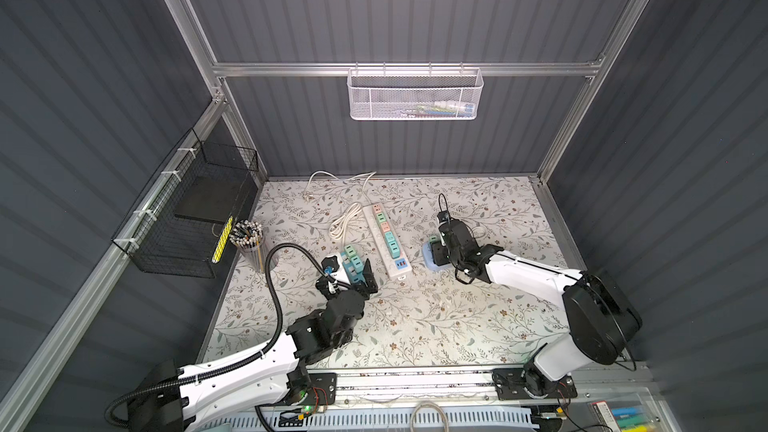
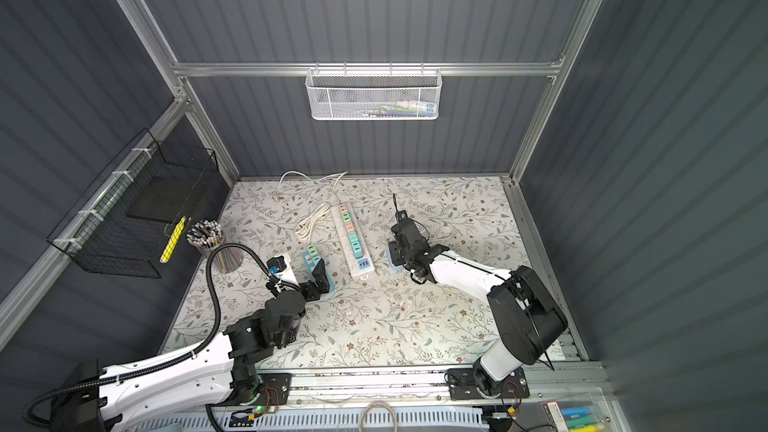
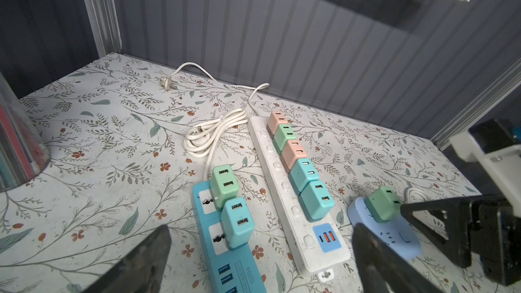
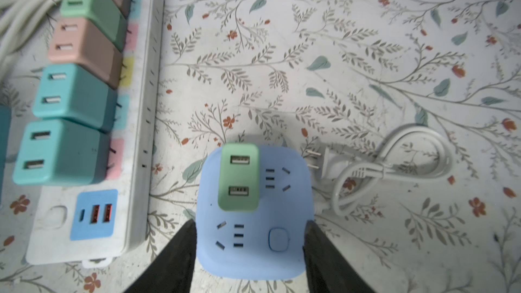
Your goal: Insert the plug
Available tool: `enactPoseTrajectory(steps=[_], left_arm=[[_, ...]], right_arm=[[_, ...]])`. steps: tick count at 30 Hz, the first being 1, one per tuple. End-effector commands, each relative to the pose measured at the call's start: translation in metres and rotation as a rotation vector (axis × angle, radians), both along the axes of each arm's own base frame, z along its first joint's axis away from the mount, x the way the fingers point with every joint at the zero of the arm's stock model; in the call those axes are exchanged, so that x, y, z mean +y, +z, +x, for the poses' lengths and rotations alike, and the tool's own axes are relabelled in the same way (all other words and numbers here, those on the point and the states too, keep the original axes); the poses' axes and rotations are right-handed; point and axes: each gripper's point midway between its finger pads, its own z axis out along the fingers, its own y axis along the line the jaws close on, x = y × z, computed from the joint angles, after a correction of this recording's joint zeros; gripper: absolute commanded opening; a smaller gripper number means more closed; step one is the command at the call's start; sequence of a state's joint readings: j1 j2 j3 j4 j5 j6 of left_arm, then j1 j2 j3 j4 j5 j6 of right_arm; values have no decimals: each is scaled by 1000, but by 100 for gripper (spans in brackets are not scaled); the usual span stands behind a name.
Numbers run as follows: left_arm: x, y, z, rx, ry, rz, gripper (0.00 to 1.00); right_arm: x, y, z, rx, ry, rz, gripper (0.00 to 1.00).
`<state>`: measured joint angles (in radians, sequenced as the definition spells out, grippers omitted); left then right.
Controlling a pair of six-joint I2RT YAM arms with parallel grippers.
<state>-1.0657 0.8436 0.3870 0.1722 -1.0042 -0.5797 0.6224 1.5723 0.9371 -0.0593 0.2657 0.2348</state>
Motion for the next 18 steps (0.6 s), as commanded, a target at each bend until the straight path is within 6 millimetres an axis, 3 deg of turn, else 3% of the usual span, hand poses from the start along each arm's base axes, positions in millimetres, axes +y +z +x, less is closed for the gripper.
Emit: enactPoseTrajectory(steps=[1, 6, 13, 15, 17, 18], left_arm=[[5, 7, 4, 21, 51, 42, 100], [12, -8, 15, 149, 76, 58, 100], [41, -30, 40, 350, 125, -45, 98], [48, -34, 46, 392, 144, -76, 92], [57, -38, 52, 429, 170, -97, 81], [64, -41, 54, 446, 200, -111, 71]], right_arm=[[-8, -1, 10, 24, -4, -21, 61], [-9, -18, 21, 62, -6, -23, 61], [-12, -29, 17, 95, -10, -18, 61], [-13, -23, 15, 83, -8, -9, 61], [-14, -12, 13, 63, -7, 0, 62], [-15, -7, 11, 56, -6, 6, 63]])
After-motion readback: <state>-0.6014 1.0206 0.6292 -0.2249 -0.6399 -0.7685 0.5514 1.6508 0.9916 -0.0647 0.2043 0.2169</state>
